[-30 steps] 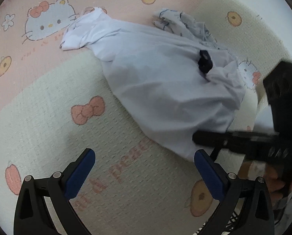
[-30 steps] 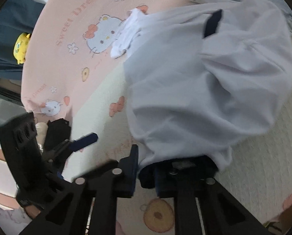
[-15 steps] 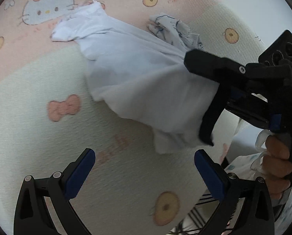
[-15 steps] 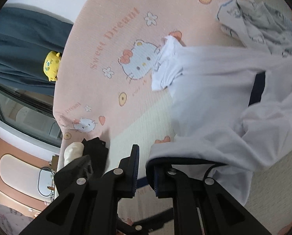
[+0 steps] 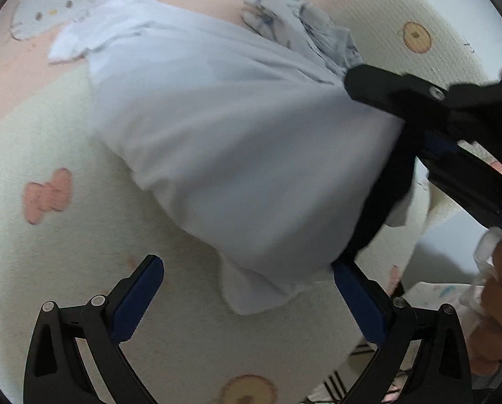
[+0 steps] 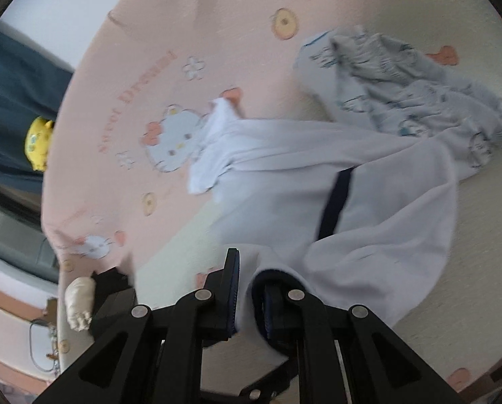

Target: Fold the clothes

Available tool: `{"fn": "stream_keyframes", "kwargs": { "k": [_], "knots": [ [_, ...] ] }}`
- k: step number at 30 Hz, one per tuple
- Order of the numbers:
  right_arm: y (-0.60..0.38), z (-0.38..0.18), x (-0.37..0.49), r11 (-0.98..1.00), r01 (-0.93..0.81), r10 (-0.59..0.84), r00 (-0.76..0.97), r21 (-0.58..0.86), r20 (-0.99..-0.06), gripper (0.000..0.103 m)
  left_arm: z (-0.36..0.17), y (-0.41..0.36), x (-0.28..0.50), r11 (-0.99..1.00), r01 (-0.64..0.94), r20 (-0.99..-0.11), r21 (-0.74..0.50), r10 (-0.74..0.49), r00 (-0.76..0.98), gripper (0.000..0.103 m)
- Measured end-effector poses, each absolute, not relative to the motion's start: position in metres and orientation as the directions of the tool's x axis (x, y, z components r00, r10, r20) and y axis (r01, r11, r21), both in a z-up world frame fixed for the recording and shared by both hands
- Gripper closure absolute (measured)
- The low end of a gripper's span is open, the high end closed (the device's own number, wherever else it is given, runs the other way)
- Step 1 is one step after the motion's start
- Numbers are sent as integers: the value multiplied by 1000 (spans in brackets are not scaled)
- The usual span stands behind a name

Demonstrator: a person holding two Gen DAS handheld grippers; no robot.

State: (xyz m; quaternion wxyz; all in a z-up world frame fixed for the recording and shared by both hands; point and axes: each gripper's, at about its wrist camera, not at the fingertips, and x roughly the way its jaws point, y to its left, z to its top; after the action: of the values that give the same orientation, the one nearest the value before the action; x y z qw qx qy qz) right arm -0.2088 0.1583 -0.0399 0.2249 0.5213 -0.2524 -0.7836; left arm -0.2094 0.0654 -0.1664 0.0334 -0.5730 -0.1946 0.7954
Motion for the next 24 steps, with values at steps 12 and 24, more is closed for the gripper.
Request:
{"fn": "stream_keyframes", "kwargs": {
  "k": [12,24],
  "knots": [
    [204,-48,-222,-872,-57,-420,-424,487,-802,92,-177,95,-227,-980,64,-926,-187,154,-344,1],
    [205,-61,-214,-871,-44,-445,-353,490,-823,71,-171,119,-227,-984,-159,-896,-85,145,-420,68]
  ]
}}
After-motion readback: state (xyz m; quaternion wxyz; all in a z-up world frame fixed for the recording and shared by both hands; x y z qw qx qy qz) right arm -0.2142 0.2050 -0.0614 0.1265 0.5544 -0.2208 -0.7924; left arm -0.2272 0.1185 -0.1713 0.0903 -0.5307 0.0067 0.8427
